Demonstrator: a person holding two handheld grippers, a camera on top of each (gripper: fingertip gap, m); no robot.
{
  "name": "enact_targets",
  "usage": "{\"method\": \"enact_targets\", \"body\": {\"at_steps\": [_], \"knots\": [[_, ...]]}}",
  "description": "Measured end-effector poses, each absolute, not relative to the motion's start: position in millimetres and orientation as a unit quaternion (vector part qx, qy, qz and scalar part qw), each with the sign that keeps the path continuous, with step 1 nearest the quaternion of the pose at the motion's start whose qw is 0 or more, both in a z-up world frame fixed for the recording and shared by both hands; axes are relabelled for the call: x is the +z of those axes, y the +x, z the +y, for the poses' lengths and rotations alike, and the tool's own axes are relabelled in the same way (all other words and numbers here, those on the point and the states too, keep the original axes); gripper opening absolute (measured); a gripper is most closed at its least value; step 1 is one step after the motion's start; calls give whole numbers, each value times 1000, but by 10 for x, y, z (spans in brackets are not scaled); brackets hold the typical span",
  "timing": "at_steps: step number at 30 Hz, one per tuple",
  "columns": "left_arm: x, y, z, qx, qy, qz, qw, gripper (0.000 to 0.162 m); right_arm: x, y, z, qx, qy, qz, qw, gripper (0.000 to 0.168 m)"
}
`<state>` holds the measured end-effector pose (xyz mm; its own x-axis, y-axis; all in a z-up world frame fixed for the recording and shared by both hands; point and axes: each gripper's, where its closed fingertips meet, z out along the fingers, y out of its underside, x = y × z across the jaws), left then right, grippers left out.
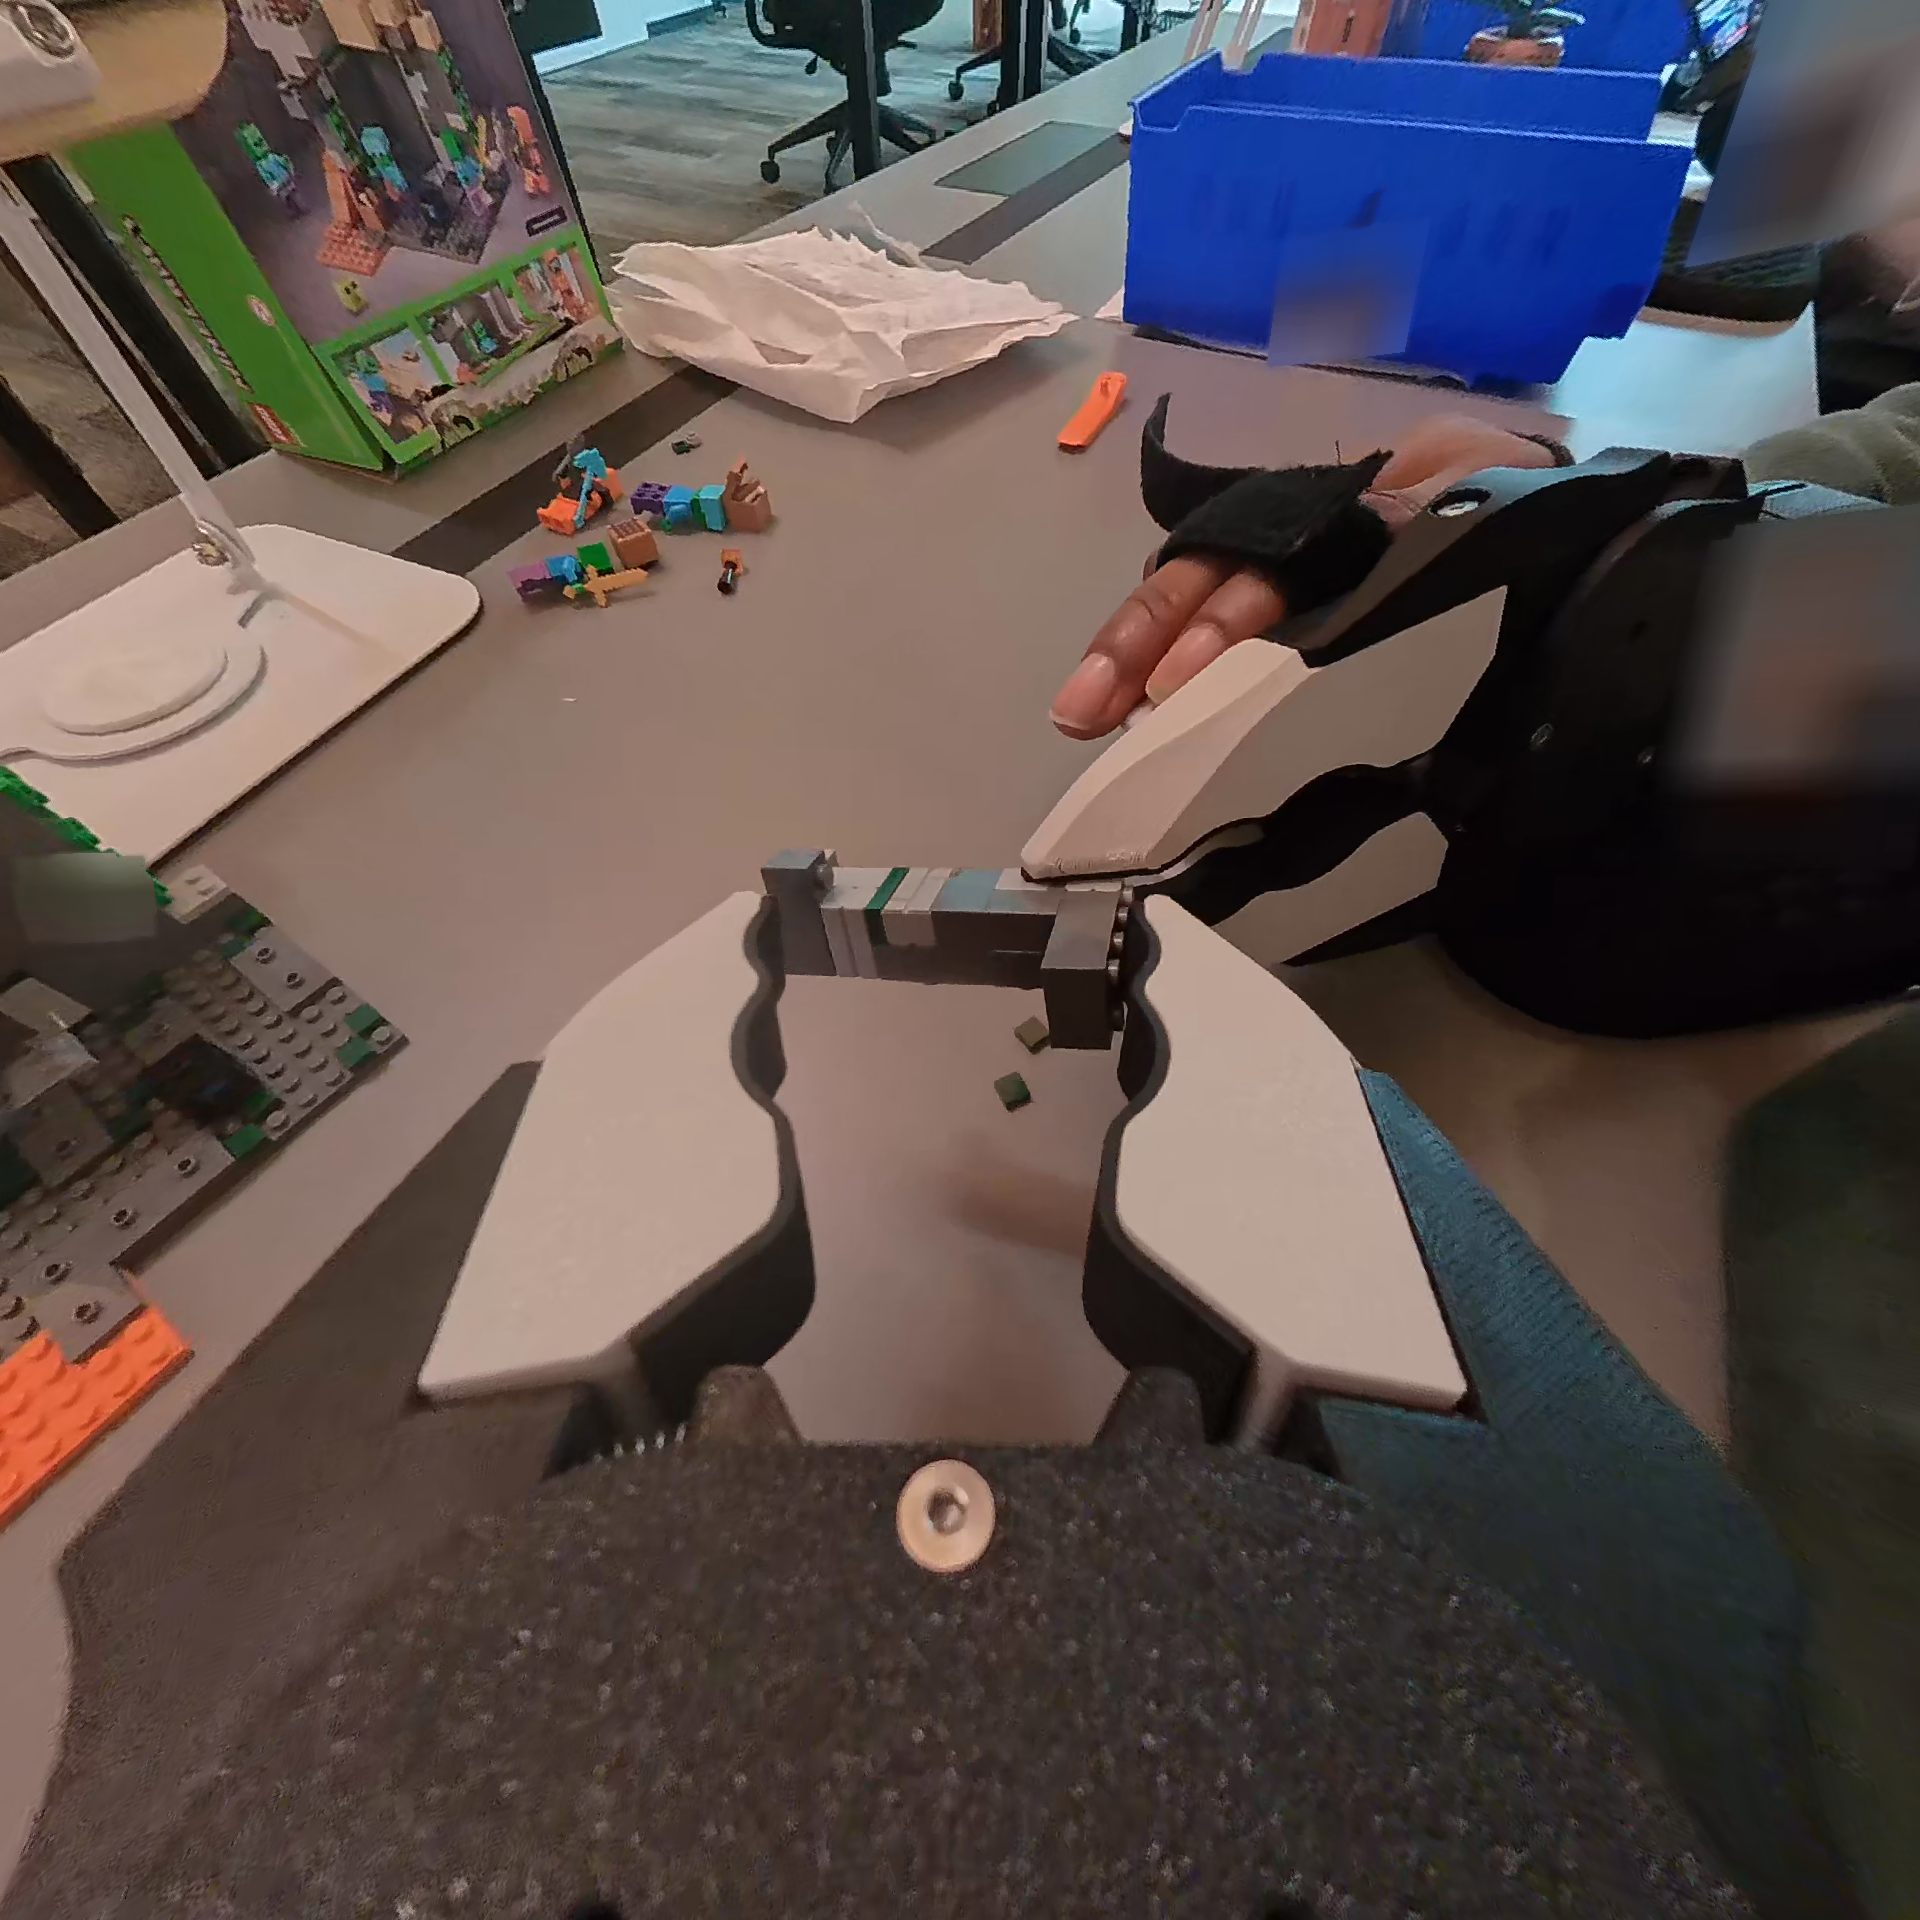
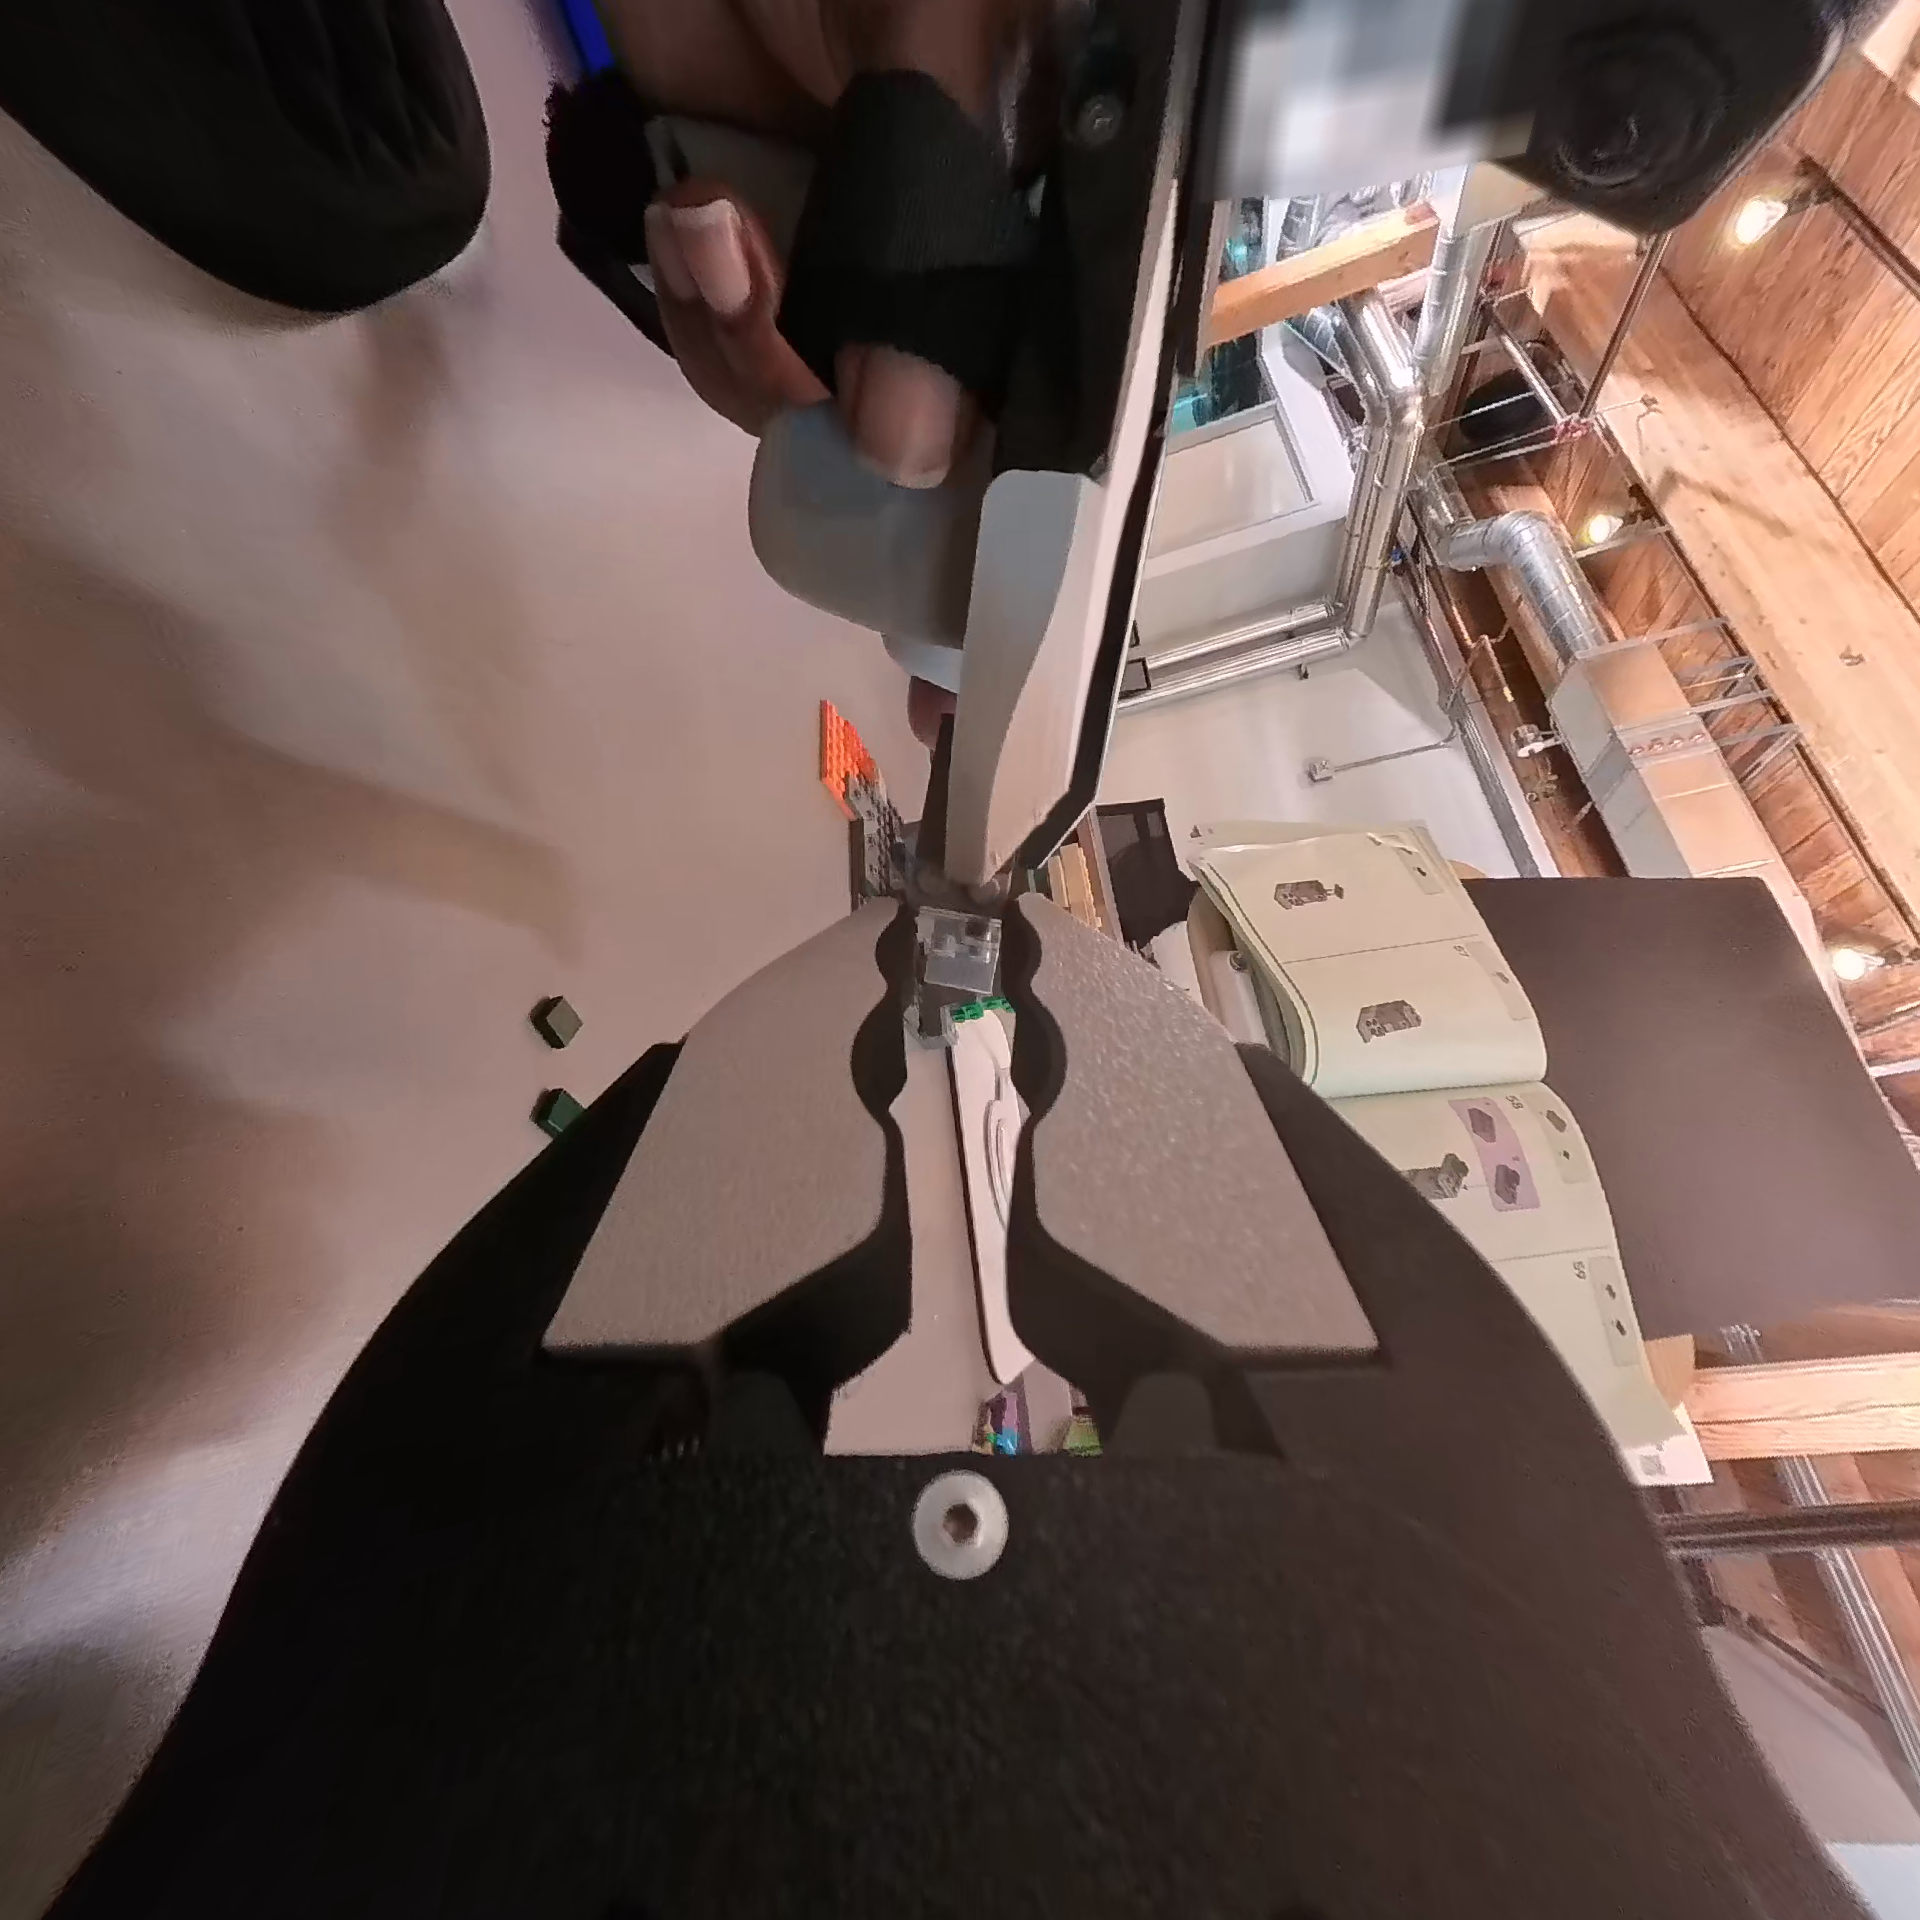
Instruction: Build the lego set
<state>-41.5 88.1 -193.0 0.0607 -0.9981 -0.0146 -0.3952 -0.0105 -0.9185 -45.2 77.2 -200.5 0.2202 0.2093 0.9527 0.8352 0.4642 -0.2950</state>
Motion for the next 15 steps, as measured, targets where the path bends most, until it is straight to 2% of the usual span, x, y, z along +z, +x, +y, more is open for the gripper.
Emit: {"method": "enact_targets", "body": {"at_steps": [15], "knots": [[-2047,-419,834,-405,-611,570,373,57,-2094,-467,743,-237,-471,-590,612,14]]}}
